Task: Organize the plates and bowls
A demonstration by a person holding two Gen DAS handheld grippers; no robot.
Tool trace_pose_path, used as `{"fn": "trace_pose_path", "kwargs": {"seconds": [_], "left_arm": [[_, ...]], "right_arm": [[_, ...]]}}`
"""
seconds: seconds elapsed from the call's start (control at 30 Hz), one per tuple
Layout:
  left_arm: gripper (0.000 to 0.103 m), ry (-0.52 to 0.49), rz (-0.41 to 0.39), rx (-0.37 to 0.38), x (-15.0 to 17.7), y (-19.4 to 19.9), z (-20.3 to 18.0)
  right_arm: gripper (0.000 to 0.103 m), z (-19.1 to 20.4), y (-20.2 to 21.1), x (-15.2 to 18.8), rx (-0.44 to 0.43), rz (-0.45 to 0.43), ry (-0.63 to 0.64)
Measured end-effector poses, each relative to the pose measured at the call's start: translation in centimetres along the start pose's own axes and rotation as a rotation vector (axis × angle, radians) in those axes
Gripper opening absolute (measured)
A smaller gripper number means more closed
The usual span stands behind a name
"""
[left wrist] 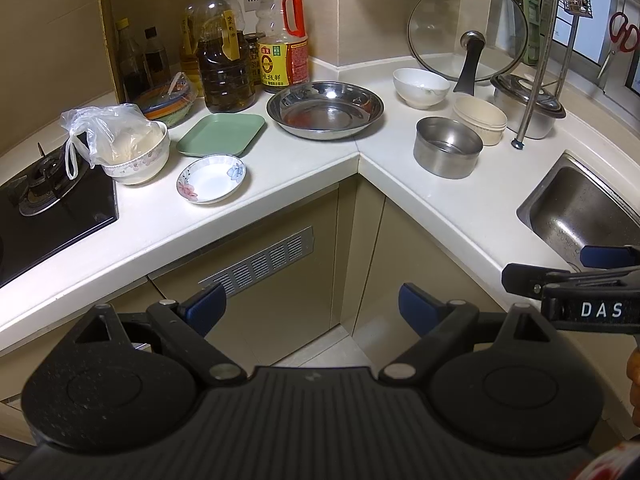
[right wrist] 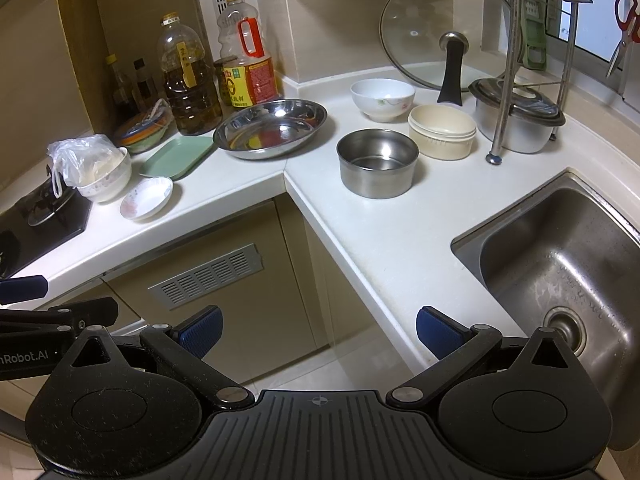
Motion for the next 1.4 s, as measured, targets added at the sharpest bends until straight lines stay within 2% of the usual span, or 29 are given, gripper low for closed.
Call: {"fn": "trace_pose_path", "kwargs": {"seconds": [1.4], "left_arm": [[0.092,-0.001,0.001,-0.001,0.17,-0.04,-0.21]], "right_arm": [[0.103,-0.51,-0.35,-0.55,-0.003,-0.002,0.001]]}}
Point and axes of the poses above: each gripper's, at about its wrist camera, not at the fingertips, and y roughly against the way its jaws point, z to its left, x to its underside, the point moved 9 cm from there along -y, roughly the way its jaws point, and after that the axes turned 13 degrees about -x, right-handed, at the moved point
